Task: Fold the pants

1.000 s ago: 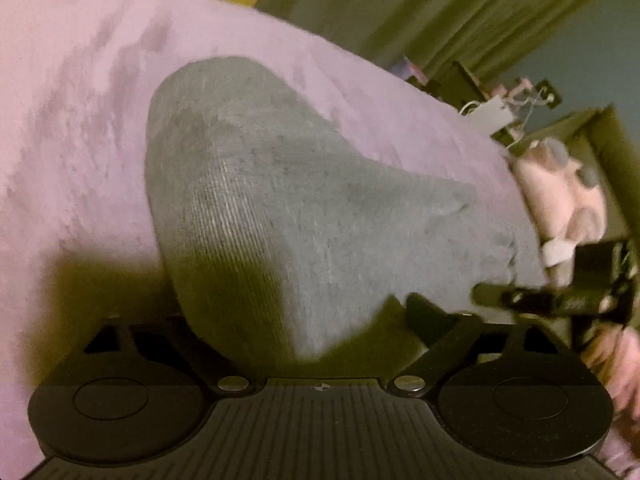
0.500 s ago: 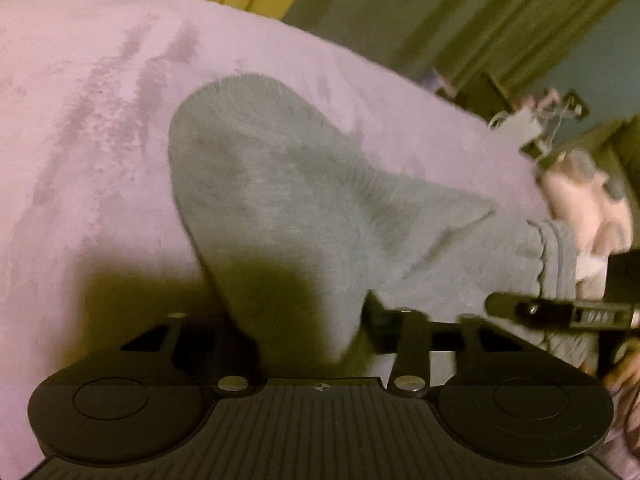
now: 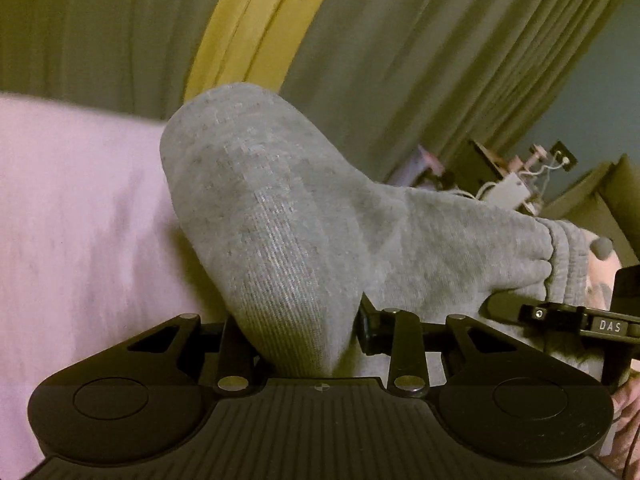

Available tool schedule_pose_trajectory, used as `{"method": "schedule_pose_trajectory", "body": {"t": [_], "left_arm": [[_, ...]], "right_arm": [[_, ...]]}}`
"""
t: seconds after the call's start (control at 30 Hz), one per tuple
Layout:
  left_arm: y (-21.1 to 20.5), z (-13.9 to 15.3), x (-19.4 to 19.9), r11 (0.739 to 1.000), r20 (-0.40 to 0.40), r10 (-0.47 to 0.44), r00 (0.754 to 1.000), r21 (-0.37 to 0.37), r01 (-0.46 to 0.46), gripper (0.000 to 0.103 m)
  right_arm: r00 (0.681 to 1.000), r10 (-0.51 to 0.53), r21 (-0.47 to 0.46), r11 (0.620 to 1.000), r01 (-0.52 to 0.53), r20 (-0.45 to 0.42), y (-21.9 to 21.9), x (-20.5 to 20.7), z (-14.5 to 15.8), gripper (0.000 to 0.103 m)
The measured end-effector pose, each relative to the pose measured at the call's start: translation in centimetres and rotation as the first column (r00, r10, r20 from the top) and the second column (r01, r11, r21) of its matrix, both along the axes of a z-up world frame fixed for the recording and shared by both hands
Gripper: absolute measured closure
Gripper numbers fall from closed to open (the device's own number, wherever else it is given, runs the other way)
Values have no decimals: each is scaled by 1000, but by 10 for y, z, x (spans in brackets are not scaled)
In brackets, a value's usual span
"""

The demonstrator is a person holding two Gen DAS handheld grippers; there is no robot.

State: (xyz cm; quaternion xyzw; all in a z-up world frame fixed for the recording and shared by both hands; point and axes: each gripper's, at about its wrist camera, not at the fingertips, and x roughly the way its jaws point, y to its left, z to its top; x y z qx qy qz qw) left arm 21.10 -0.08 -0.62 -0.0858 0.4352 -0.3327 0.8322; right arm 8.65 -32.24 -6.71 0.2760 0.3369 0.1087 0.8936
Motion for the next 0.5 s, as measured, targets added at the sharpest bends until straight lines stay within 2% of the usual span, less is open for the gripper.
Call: {"method": "schedule_pose_trajectory", "body": {"t": [0.1,0.23,0.33,0.37,0.4,0.43,0.5], "left_arm": [[-11,-1,25,999,23,21,1000,44,-22,66],[-18,-24,53,995,-3,63,998,73,-63,66],[-21,-45,64,988,7,88,996,127,-88,59],[-22,-52,68,983,1,115,993,141,-114,52],[-23,-58,70,978,-9,145,989,154,-142,44],[-19,-62,71,969,-20,182,983,171,-176,41],[-7,-62,71,962,-31,222,975,169,-214,33]], "right_arm": [[1000,-18,-23,1000,18,-9,-3,32,-4,49],[999,-41,-81,996,39,-31,2,66,-19,49],[996,-69,-169,984,59,-53,10,81,-37,48],[994,-89,-183,980,76,-64,12,83,-45,47],[992,-103,-204,975,86,-73,11,84,-51,43],[989,-121,-246,964,98,-83,11,86,-56,39],[981,-175,-331,934,138,-85,10,80,-56,25]]}}
